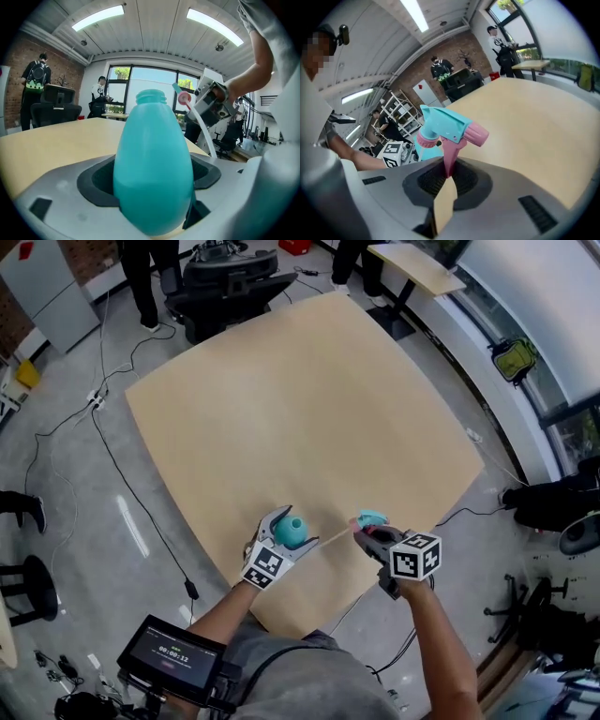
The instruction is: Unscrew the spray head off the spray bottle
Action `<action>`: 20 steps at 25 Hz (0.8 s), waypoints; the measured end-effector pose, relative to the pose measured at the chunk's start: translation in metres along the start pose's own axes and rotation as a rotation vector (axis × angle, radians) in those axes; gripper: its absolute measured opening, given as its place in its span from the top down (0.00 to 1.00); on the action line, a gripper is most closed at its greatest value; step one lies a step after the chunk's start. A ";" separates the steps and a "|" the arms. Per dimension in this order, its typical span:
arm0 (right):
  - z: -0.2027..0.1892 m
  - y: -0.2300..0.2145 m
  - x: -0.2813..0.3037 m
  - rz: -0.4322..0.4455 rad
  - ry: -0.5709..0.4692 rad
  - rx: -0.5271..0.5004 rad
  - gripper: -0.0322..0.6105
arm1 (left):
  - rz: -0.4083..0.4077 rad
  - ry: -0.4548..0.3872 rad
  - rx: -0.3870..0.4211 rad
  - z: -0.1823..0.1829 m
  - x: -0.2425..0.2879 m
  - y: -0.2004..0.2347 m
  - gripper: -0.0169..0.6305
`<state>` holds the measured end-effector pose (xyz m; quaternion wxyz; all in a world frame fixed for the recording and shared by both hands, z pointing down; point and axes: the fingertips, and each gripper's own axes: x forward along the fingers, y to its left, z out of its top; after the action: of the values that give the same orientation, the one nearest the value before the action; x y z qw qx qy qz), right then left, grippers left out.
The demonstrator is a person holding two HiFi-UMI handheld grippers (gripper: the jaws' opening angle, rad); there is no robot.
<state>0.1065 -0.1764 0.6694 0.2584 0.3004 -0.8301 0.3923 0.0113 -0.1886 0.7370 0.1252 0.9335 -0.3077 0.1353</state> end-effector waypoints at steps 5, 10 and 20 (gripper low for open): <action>-0.041 -0.044 0.058 -0.013 0.135 0.129 0.93 | -0.033 0.019 -0.018 -0.010 0.015 0.014 0.34; -0.076 -0.054 0.081 -0.057 0.235 0.173 0.93 | -0.073 0.059 0.009 -0.022 0.016 -0.004 0.34; -0.104 -0.057 0.088 -0.088 0.393 0.191 0.93 | -0.172 0.094 0.079 -0.042 0.019 -0.029 0.34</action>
<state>0.1066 -0.1475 0.8143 0.4025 0.2773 -0.7088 0.5086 0.0361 -0.1633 0.7785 0.1137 0.9533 -0.2144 0.1797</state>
